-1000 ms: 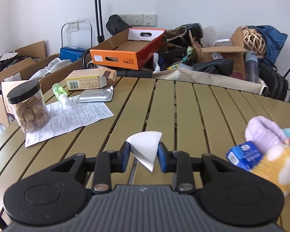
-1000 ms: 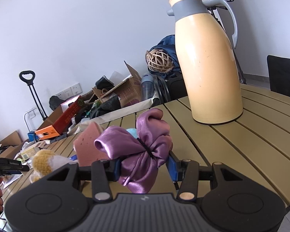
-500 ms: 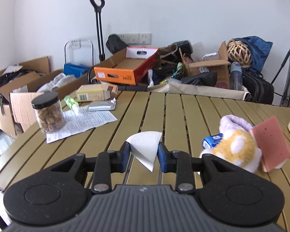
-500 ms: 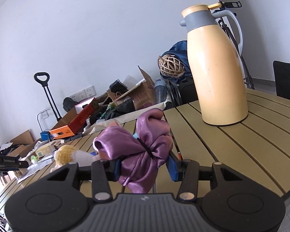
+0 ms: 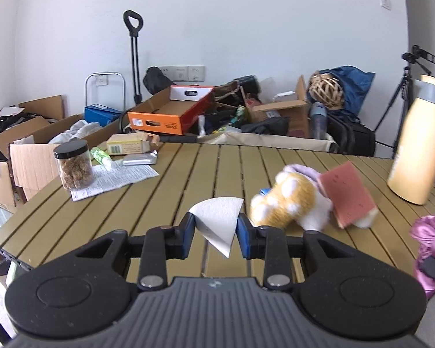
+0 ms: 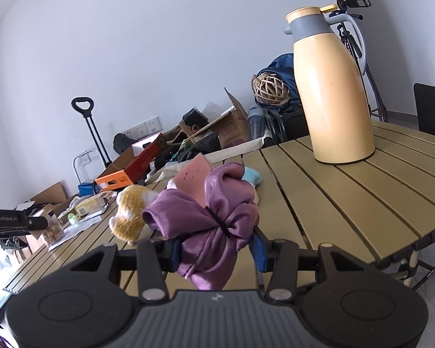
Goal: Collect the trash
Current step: 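Lift the purple bow and white paper cone and carry both toward the bin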
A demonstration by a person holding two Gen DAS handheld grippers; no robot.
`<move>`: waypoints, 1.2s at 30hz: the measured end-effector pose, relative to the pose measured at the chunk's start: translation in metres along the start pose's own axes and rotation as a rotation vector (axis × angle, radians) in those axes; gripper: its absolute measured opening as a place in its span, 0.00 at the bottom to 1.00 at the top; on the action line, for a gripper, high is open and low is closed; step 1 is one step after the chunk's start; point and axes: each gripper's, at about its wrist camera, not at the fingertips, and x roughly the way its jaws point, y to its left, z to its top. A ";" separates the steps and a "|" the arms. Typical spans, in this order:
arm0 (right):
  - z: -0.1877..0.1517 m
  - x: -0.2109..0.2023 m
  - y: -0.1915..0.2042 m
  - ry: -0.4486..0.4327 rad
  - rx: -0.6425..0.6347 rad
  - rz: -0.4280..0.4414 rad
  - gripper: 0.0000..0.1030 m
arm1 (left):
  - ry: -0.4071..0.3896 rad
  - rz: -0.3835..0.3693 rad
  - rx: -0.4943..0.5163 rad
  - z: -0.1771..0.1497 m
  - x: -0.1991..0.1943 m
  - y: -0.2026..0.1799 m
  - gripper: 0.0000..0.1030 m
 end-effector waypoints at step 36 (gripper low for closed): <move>-0.133 -0.069 0.025 0.397 -0.122 0.037 0.44 | 0.257 -0.120 0.034 -0.167 -0.072 -0.020 0.30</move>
